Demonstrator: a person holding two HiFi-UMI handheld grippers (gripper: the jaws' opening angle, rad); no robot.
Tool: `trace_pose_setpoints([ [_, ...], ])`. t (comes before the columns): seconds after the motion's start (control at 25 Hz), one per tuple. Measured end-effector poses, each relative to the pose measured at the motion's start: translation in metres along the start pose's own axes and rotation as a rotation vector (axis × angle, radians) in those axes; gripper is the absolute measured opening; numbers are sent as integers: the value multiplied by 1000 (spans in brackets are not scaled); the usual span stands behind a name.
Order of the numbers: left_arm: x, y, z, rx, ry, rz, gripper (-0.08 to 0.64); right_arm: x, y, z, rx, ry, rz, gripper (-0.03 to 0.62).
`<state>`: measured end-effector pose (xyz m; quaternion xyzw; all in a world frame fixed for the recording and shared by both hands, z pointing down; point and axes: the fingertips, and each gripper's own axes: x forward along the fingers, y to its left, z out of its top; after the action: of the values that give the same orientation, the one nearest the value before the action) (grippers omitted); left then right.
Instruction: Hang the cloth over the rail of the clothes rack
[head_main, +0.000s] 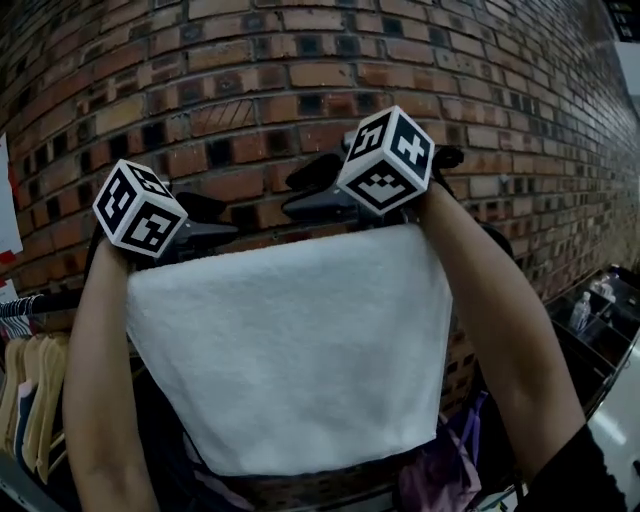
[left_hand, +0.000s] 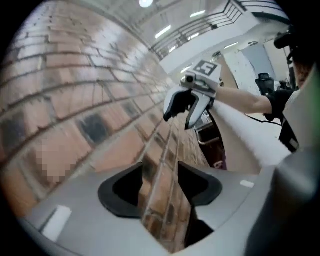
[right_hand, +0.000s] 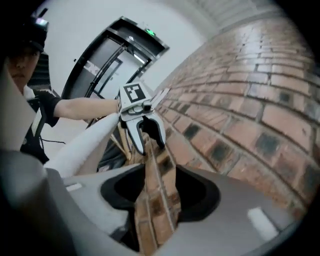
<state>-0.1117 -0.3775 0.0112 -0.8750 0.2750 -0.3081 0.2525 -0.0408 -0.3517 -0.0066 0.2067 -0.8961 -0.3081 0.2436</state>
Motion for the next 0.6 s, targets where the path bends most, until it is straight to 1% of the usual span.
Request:
trace_pose_setpoints([
  [0.08,-21,15,34,71,-158,137,233,-14,-9,25,-50,-103,-101,193],
  [0.2,-58,29,80,185,-361,358,229,-35,-18,54,-101,-211,-237,192],
  [0.28,-87,24,113,248,-501,461,229,-53,-22,76,-136,-283,-326,192],
  [0.32,-105,16,132,274,-589,502,229,-67,-21,92,-148,-344,-373,192],
  [0.36,-129,0,154,297,-703,539,229,-89,-15,113,-149,-444,-416,190],
  [0.4,-160,-26,175,315,-857,567,229,-119,0,139,-134,-592,-445,190],
  [0.44,-194,-60,193,326,-1039,578,209,-152,25,165,-104,-767,-449,189],
  [0.48,-222,-92,204,324,-1204,569,137,-179,50,184,-77,-917,-433,187],
  [0.52,-239,-117,207,309,-1315,549,46,-195,71,192,-63,-1009,-423,176],
  [0.56,-245,-135,204,288,-1365,537,8,-200,87,192,-59,-1044,-442,137],
  [0.6,-242,-149,197,263,-1365,543,8,-200,98,184,-55,-1041,-490,74],
])
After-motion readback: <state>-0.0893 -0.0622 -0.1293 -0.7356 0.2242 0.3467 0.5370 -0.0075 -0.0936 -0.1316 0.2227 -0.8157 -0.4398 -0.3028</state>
